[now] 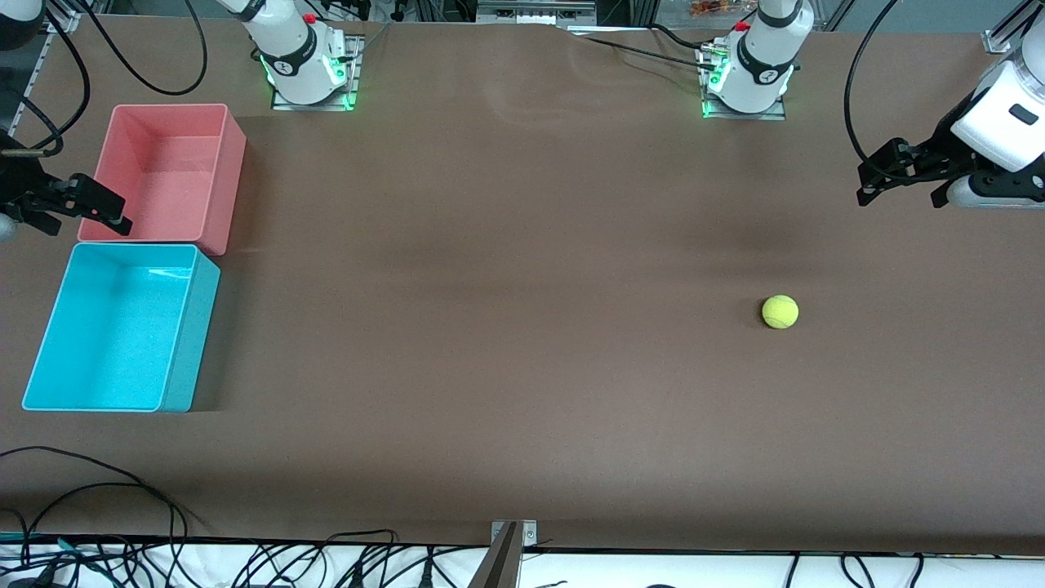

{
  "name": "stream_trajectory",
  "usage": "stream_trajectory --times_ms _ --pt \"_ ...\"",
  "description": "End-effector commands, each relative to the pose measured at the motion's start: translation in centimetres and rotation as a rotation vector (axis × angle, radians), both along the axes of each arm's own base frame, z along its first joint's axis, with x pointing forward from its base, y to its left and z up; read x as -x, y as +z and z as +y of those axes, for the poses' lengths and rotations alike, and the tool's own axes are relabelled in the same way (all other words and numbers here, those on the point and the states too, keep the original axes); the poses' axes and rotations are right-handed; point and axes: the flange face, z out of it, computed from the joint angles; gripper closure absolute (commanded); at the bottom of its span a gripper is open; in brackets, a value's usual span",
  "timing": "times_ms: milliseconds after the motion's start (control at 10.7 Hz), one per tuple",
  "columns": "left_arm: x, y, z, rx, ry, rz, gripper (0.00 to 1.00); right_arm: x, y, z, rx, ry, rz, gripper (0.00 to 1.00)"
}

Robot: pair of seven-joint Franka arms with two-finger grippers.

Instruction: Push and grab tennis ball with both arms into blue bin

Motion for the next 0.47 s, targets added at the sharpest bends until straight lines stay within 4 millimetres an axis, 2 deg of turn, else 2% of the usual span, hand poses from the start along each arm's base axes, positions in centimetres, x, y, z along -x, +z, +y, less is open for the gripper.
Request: stream_trajectory --times_ms 0,375 --pt "0.08 0.42 0.45 -0.026 -0.013 0.006 0.0 -0.44 0.33 -0.7 0.016 0.003 0.02 0.0" --pt "0.06 0.42 0.62 -0.026 -0.013 0.006 0.0 -0.53 0.3 -0.86 0.015 0.0 0.015 0.0"
